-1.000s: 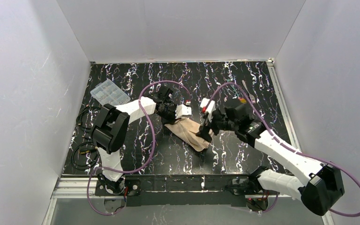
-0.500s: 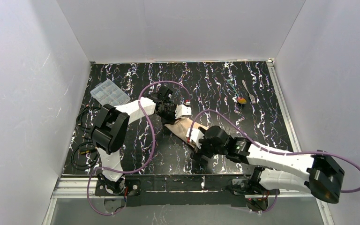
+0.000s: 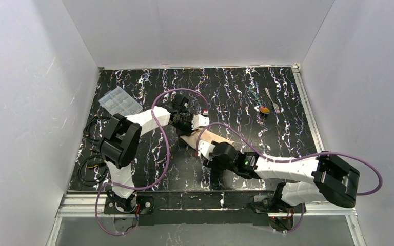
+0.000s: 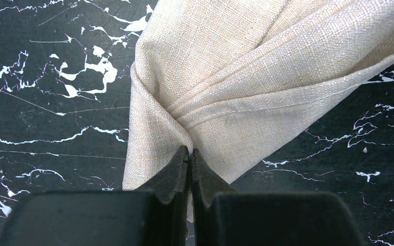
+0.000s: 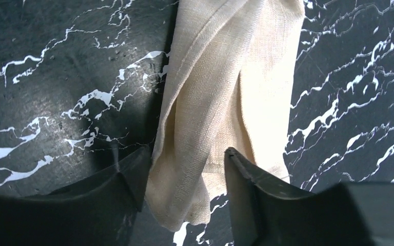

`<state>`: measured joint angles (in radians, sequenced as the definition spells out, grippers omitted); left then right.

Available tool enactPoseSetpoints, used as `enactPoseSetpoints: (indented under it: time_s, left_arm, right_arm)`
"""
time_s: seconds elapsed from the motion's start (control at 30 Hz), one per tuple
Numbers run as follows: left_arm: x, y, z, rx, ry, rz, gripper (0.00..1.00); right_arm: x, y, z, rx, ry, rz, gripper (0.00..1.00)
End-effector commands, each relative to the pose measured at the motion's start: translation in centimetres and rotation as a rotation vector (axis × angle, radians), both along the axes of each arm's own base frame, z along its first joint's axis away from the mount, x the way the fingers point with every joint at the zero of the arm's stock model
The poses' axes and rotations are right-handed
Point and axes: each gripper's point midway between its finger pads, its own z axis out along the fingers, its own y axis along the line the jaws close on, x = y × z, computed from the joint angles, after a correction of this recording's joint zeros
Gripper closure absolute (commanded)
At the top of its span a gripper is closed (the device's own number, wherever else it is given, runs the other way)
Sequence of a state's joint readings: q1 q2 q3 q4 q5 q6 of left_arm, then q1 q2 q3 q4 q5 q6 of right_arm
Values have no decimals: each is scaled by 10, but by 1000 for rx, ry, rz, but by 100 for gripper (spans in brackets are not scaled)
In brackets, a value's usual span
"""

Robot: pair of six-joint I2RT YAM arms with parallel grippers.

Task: Fold the napkin into a case and place the utensils inside
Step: Fold the 2/3-rectangle-folded napkin at the center of the board.

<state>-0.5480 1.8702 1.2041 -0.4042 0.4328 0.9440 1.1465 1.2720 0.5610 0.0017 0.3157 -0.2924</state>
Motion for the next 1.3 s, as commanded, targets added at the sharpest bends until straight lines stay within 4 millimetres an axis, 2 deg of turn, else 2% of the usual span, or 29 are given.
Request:
enactPoseSetpoints:
  time_s: [0.0,0.1,0.3,0.37,0.53,0.73,0.9,1.03,1.2,1.27]
  left_arm:
    - [-34,37,-28,153,135,19,100]
    - [-33,38,-27,156,131,20,100]
    - [-33,39,-23,164,131,33,100]
    - [-30,39,-19,168,127,49,100]
    - [-29,39,-11,160,119,77,100]
    - [-23,34,5,120,106,116,100]
    - [-17,33,10,110,79,135,100]
    - [-21,34,9,101,59,106,100]
    - [-25,34,8,93,56,74,100]
    - [-26,34,7,91,54,64,100]
  right_arm:
    - [15,15,27,94,-54,-57,45]
    - [14,12,29,123,-40,-65,59]
    - [11,5,33,151,24,-39,93]
    - [9,0,31,148,69,-32,99]
    - [22,-9,28,194,197,-83,99]
    - [42,-21,9,161,362,-192,99]
    - [53,-19,4,191,463,-224,99]
    - [63,-20,15,259,483,-234,99]
    - [70,-6,41,325,459,-167,99]
    - [74,-2,44,335,460,-148,99]
